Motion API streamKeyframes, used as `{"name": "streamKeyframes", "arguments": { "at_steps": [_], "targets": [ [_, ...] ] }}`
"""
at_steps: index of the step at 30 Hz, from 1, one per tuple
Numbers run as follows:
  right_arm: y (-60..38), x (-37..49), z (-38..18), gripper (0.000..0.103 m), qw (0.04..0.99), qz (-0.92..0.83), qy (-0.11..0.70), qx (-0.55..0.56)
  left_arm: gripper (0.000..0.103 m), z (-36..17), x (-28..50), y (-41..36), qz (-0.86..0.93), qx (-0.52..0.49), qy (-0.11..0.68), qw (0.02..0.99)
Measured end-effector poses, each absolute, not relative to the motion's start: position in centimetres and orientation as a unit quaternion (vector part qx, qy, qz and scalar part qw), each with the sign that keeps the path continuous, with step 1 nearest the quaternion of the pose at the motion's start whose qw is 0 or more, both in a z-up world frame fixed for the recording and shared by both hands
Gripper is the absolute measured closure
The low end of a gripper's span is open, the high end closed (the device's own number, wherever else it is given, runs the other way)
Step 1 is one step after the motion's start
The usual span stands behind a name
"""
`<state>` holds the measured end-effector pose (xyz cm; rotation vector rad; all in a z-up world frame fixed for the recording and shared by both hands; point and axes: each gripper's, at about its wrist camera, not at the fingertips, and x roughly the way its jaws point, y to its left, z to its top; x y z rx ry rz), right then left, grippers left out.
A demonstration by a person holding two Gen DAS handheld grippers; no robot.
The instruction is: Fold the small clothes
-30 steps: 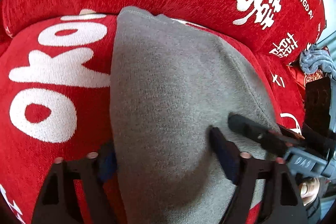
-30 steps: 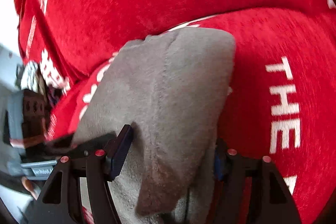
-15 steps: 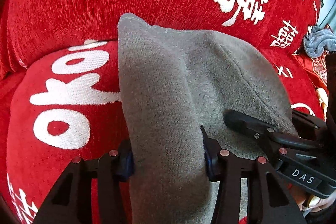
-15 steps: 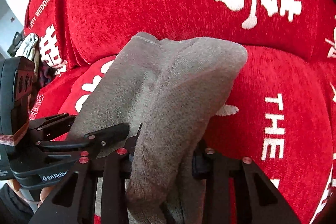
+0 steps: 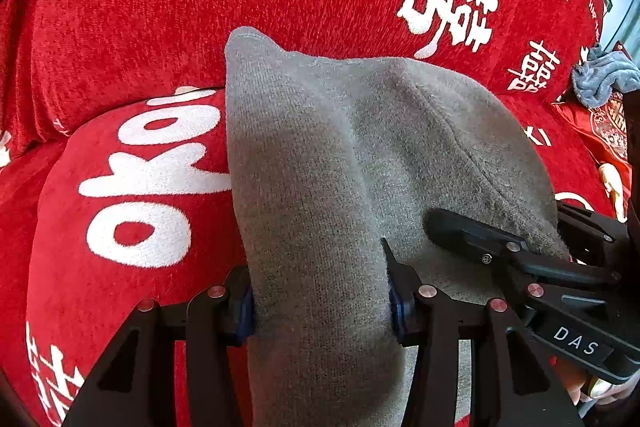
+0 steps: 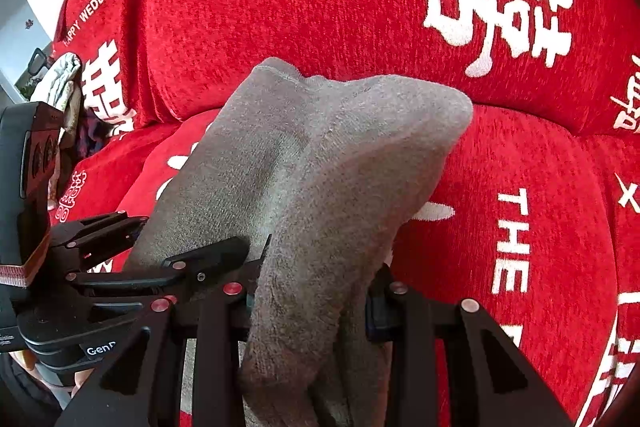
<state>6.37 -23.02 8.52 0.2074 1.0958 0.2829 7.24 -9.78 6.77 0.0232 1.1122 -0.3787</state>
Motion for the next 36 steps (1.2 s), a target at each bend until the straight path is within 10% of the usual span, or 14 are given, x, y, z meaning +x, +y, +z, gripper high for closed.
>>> {"name": "streamKeyframes", "arguments": {
  "at_steps": [36],
  "targets": [
    [-17.5, -4.7, 12.2, 0.067, 0.853, 0.137, 0.497, 0.084, 0.052, 9.0, -4.7, -4.8, -0.169, 0.021, 0.492, 0.854]
  ]
}}
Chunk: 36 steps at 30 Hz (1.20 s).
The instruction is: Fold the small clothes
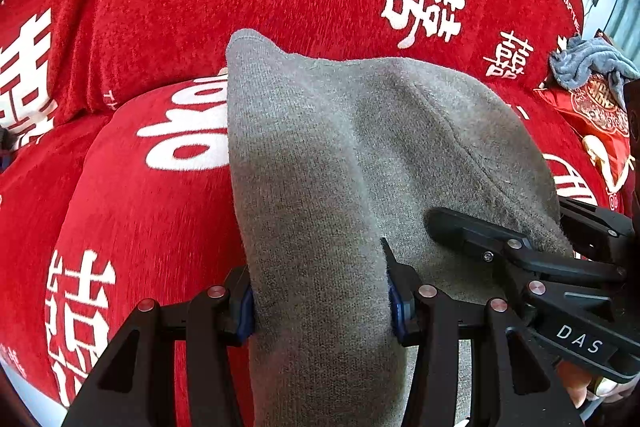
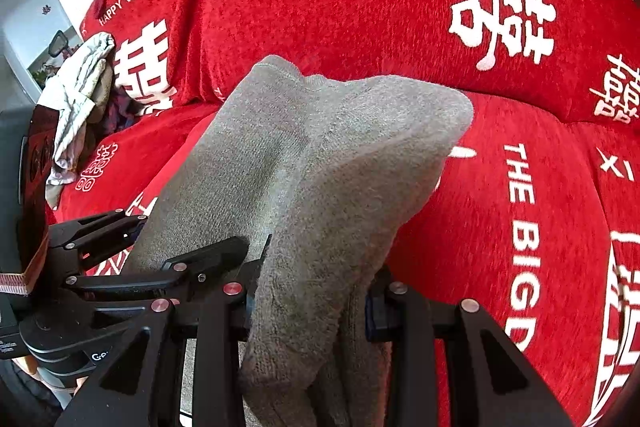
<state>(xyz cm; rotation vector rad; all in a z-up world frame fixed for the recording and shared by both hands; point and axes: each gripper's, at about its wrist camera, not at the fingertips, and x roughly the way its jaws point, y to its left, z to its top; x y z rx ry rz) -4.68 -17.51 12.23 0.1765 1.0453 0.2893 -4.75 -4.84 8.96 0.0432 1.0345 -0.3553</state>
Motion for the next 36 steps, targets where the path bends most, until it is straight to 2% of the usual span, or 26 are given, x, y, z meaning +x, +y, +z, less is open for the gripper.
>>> {"name": "streamKeyframes", "arguments": {
  "at_steps": [36],
  "targets": [
    [-15.2, -9.8, 10.7, 0.067, 0.859, 0.136, 0.489, 0.07, 0.051, 6.4, -10.1, -2.6, -0.157, 0.007, 0.48, 0.863]
  ]
}}
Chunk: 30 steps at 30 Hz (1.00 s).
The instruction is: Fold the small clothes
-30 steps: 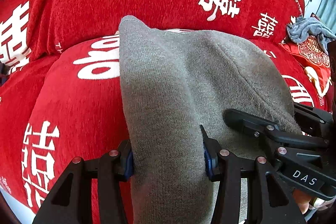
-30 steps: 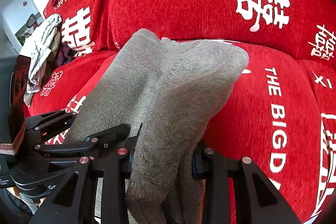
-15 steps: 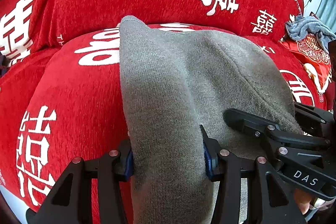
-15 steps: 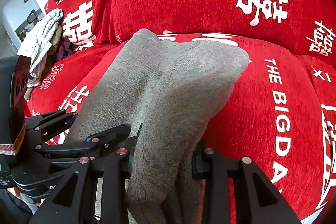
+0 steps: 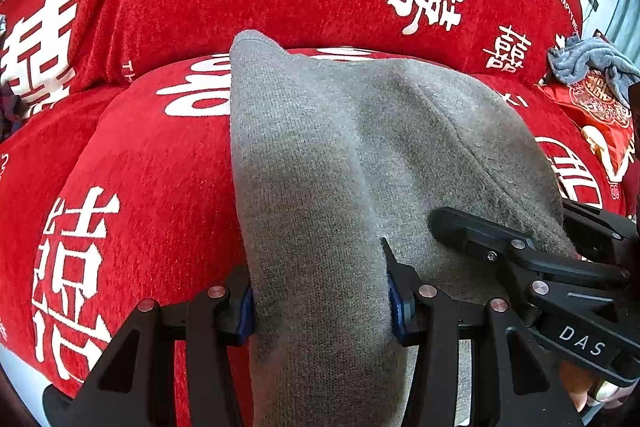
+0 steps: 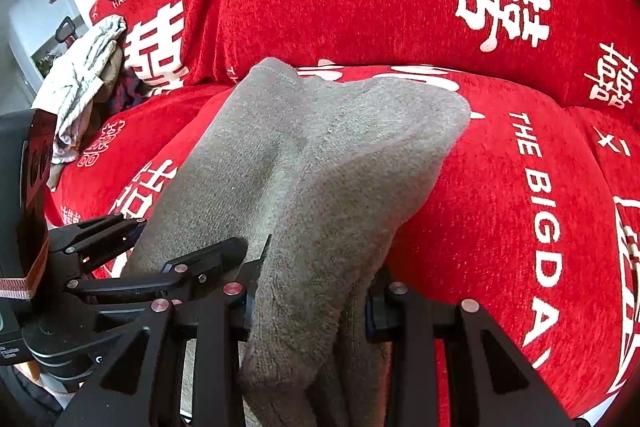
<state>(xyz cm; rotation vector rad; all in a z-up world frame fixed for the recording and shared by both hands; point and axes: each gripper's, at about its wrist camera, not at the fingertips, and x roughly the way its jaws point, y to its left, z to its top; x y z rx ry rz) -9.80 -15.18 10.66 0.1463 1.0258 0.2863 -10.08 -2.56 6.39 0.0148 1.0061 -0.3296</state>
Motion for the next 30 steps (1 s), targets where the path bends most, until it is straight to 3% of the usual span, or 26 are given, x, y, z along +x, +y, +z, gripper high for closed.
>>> {"name": "streamKeyframes", "arguments": {
  "at_steps": [23, 27, 30],
  "targets": [
    [-15.0, -10.7, 9.0, 0.067, 0.856, 0.139, 0.494, 0.066, 0.051, 4.6, -11.3, -2.4, -0.157, 0.017, 0.48, 0.863],
    [-15.5, -10.7, 8.3, 0.065, 0.85, 0.138, 0.502, 0.075, 0.04, 4.1, -11.5, -2.1, -0.148, 0.019, 0.477, 0.866],
    [-16.2, -10.4, 7.9, 0.057, 0.844, 0.134, 0.512, 0.087, 0.03, 3.9, -11.6, -1.6, -0.144, 0.016, 0.477, 0.867]
  ]
}}
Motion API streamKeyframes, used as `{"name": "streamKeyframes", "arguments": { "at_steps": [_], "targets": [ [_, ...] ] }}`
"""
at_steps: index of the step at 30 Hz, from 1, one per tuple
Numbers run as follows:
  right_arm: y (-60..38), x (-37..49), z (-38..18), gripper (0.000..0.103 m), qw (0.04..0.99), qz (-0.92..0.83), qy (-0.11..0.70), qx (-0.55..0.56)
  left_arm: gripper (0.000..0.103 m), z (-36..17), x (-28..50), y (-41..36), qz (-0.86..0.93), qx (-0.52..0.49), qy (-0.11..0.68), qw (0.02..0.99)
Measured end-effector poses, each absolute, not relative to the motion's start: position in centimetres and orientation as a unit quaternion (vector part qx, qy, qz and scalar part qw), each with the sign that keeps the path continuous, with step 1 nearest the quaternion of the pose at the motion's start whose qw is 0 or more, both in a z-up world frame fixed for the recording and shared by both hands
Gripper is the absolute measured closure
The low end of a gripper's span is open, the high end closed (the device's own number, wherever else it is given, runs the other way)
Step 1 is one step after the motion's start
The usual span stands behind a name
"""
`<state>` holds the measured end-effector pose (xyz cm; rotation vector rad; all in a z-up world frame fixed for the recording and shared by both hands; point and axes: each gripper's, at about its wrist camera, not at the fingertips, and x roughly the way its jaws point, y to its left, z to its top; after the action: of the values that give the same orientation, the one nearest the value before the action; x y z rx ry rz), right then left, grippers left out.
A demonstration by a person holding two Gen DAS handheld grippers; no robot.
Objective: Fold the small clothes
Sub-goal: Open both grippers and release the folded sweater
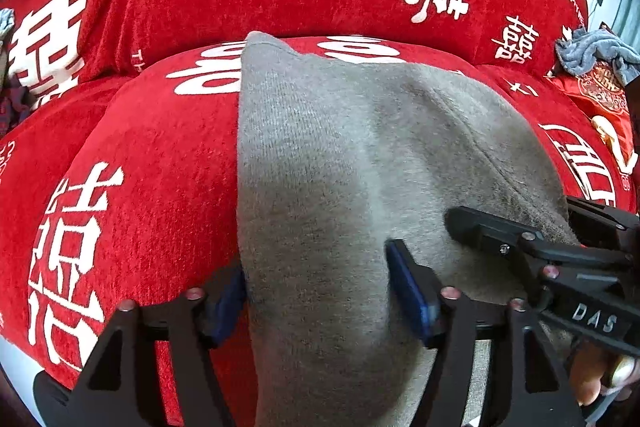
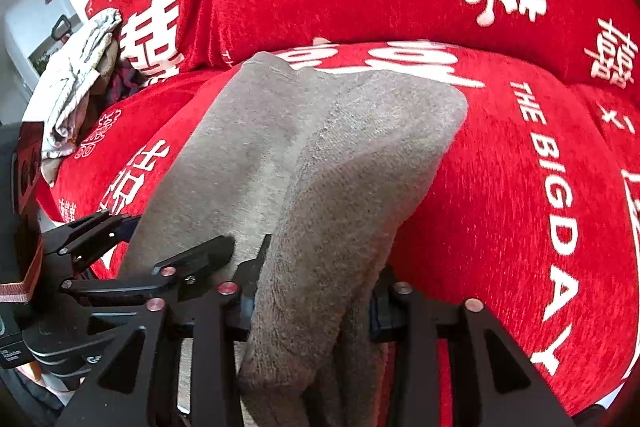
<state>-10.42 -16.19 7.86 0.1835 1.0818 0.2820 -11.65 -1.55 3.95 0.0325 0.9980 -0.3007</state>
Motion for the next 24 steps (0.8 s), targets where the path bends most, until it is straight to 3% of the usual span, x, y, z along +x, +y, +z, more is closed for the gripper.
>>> {"name": "streamKeyframes", "arguments": {
  "at_steps": [2, 7, 11, 16, 18, 24],
  "targets": [
    [-16.9, -10.4, 7.8, 0.052, 0.841, 0.127, 0.518, 0.095, 0.029, 4.3, -11.9, -1.0, -0.147, 0.011, 0.475, 0.868],
    [-19.2, -11.7, 10.1, 0.052, 0.868, 0.099, 0.476, 0.102, 0.029, 6.5, -12.8, 1.2, -0.134, -0.003, 0.444, 0.886],
    [-19.1, -12.1, 12.3, 0.052, 0.882, 0.129, 0.439, 0.115, 0.029, 6.0, -11.3, 2.0, -0.106, -0.013, 0.463, 0.88],
    [-17.0, -10.9, 10.1, 0.052, 0.854, 0.158, 0.485, 0.107, 0.029, 5.0, -10.9, 0.8, -0.087, 0.023, 0.464, 0.881],
    [-17.0, -10.5, 8.5, 0.052, 0.846, 0.138, 0.503, 0.106, 0.022, 4.7, -11.0, 0.6, -0.079, 0.034, 0.461, 0.883],
    [-16.6, -11.7, 10.1, 0.052, 0.857, 0.139, 0.489, 0.083, 0.021, 5.7, -12.2, 1.0, -0.076, 0.035, 0.453, 0.887]
  ]
}}
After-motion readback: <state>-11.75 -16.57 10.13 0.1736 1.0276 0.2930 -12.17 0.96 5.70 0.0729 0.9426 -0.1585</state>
